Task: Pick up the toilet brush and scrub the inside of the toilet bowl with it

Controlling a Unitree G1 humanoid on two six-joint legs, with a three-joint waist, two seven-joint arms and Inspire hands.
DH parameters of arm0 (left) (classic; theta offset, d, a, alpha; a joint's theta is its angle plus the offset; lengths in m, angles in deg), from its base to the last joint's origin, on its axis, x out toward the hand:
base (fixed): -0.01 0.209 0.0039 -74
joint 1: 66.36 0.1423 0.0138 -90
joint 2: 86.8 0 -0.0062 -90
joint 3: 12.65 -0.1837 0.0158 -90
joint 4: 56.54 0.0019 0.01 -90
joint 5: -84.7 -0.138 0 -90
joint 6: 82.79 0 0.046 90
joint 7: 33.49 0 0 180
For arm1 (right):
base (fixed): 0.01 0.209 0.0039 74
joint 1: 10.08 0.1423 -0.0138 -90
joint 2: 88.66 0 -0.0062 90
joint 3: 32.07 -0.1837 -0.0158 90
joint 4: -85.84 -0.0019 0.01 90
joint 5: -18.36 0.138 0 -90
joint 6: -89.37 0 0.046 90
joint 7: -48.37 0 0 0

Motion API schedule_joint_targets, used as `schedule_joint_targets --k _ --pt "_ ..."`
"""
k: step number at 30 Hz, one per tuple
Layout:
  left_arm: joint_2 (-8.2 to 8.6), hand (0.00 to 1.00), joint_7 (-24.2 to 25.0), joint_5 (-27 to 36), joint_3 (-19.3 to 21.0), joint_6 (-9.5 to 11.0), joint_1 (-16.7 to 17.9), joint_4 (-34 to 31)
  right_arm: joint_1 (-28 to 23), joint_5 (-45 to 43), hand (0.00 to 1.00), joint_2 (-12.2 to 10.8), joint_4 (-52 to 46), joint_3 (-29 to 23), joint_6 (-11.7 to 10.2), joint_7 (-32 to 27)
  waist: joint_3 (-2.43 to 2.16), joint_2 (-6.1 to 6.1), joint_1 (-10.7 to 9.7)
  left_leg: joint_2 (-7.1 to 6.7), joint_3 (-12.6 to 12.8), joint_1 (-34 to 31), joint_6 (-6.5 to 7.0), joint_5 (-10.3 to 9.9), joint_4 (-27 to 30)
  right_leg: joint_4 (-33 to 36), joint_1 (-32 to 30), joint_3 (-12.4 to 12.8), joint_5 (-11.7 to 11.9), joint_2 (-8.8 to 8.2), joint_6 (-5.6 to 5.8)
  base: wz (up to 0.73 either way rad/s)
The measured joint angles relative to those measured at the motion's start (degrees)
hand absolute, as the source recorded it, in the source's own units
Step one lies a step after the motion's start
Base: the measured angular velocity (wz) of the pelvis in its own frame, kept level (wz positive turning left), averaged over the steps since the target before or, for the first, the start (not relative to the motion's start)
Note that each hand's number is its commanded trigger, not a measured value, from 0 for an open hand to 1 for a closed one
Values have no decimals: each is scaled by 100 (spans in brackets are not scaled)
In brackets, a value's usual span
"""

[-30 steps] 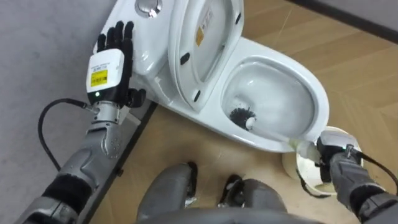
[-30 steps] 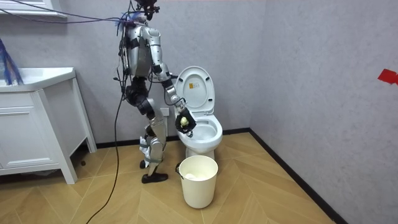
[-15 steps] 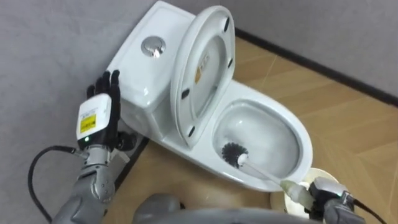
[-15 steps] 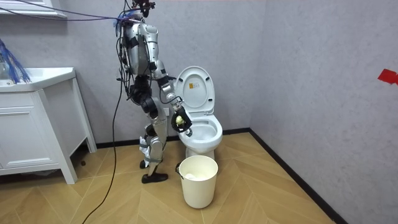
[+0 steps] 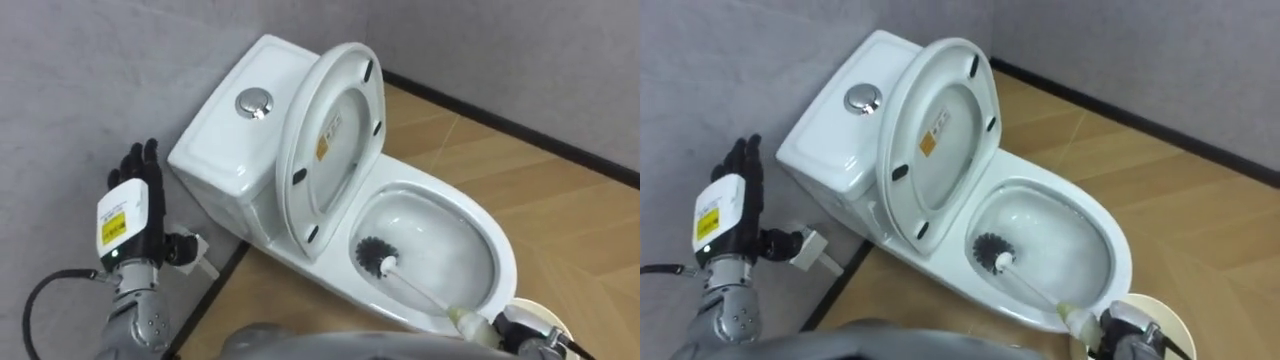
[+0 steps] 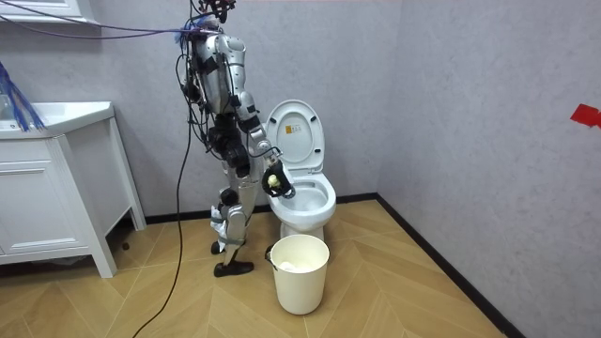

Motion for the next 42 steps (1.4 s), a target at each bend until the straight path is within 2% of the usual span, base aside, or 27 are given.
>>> schedule_joint_targets --k 4,6,9,11,12,14,15,18,22,26,30,32,33,37,42 --pt "80 0 139 229 66 -8 85 564 56 144 100 -68 -14 -253 -19 -4 11 -35 71 -5 0 23 0 0 -37 -6 -5 26 -2 8 6 1" --pt "83 0 186 394 64 -93 192 917 119 382 100 -68 -26 -390 -3 -44 0 -71 71 -2 0 49 0 0 -60 -1 -7 62 -2 14 6 0" --pt "107 0 207 701 85 -159 150 1531 145 712 100 -79 -13 -454 -12 -245 0 -104 49 2 3 91 0 -1 -60 -69 63 117 1 40 7 0" --pt "199 0 333 914 220 -324 195 1956 67 862 100 -191 -74 -696 -48 -528 -5 -100 -31 3 30 147 -2 -2 -59 -103 133 159 17 55 13 0" --pt "255 0 417 982 271 -363 194 2128 10 846 100 -247 -86 -862 -85 -658 26 -72 -59 11 68 162 -2 -3 -59 -99 136 219 17 61 12 -6" --pt "353 0 553 1013 402 -364 171 2397 -93 820 100 -256 -211 -986 -103 -788 22 -66 -72 26 174 171 -2 -3 -61 -93 93 388 16 72 9 -22" --pt "389 0 629 1077 452 -363 143 2563 -204 755 100 -258 -328 -1100 -117 -886 16 -31 -85 34 238 191 -1 -3 -77 -103 77 567 22 101 0 -30" --pt "453 0 779 1194 756 -366 144 2836 -386 610 100 -277 -483 -1302 -211 -1175 16 47 -174 73 447 362 1 -3 -228 -86 73 897 30 144 -5 -39" --pt "470 0 807 1455 947 -381 37 3058 -570 603 100 -293 -699 -1324 -317 -1519 9 58 -369 138 704 477 1 -3 -356 -86 17 1190 76 204 -22 -42" --pt "519 0 928 1451 1059 -381 -314 3196 -739 595 100 -388 -881 -1397 -368 -1924 1 41 -537 201 984 496 1 -3 -388 -94 -80 1465 148 293 -47 -34" --pt "575 0 996 1449 1051 -369 -529 3171 -799 578 100 -471 -877 -1516 -425 -2074 -2 46 -731 212 1127 548 1 -3 -429 -93 -126 1608 167 306 -45 -27" --pt "596 0 1011 1453 941 -362 -670 3169 -856 628 100 -481 -877 -1512 -425 -2163 -10 57 -845 211 1180 587 1 -3 -466 -96 -150 1772 174 322 -35 -34" --pt "614 0 1024 1452 875 -355 -726 3169 -889 662 100 -491 -876 -1513 -424 -2195 -13 61 -840 219 1257 591 1 -3 -477 -90 -191 1886 184 341 -29 -37" --pt "701 0 1048 1538 820 -376 -795 3240 -938 804 100 -579 -805 -1514 -425 -2309 -15 50 -920 227 1289 683 1 -3 -590 -91 -222 2037 209 373 -29 -28" --pt "697 0 1164 1577 804 -386 -796 3347 -942 927 100 -700 -531 -1512 -412 -2377 -17 24 -1009 235 1292 705 1 -3 -614 -89 -209 2069 231 384 -28 -3"
